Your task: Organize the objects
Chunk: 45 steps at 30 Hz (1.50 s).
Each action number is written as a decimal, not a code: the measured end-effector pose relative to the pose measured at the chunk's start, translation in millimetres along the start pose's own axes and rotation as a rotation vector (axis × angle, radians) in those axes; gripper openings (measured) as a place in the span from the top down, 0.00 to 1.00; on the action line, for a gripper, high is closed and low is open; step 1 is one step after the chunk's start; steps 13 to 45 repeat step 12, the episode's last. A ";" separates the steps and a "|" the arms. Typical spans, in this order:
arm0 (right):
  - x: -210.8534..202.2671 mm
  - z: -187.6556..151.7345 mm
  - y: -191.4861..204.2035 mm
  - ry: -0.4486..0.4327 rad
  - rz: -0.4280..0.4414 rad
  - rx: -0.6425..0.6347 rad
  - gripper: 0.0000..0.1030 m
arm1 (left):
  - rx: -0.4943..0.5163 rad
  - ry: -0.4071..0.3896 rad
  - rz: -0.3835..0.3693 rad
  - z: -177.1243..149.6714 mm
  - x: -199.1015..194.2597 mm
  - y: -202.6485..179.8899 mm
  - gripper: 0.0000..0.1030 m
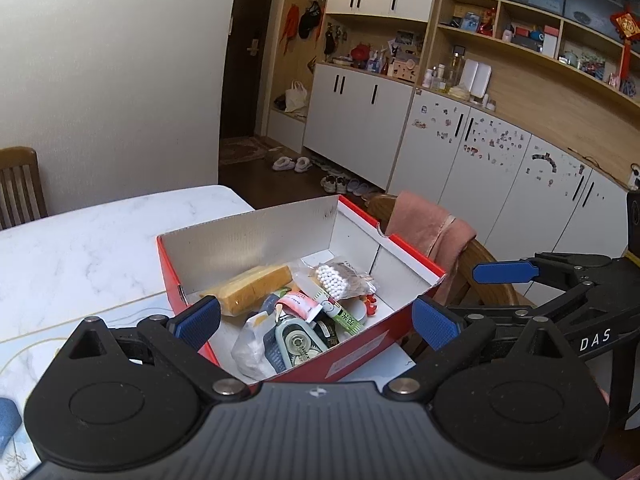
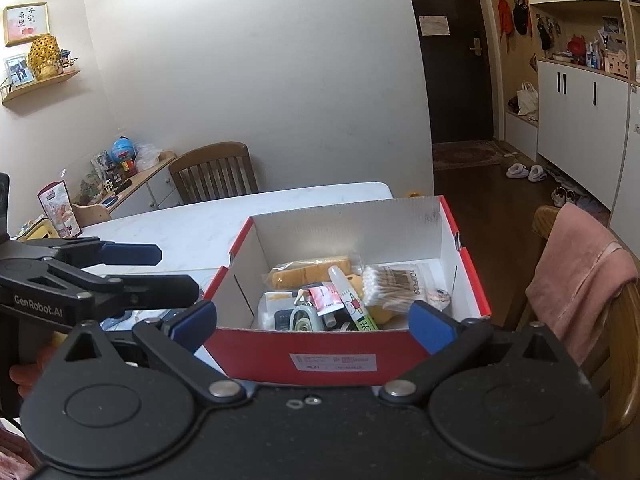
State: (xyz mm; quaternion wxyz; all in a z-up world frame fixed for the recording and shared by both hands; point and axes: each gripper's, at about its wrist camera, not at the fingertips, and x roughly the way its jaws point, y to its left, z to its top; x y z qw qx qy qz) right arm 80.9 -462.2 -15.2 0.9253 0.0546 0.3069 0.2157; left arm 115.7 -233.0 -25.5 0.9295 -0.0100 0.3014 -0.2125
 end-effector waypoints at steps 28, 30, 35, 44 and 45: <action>-1.6 -0.6 0.8 0.002 -0.006 0.013 0.01 | 0.010 -0.008 0.022 1.7 -4.1 0.4 0.01; -1.6 -0.6 0.8 0.002 -0.006 0.013 0.01 | 0.010 -0.008 0.022 1.7 -4.1 0.4 0.01; -1.6 -0.6 0.8 0.002 -0.006 0.013 0.01 | 0.010 -0.008 0.022 1.7 -4.1 0.4 0.01; -1.6 -0.6 0.8 0.002 -0.006 0.013 0.01 | 0.010 -0.008 0.022 1.7 -4.1 0.4 0.01; -1.6 -0.6 0.8 0.002 -0.006 0.013 0.01 | 0.010 -0.008 0.022 1.7 -4.1 0.4 0.01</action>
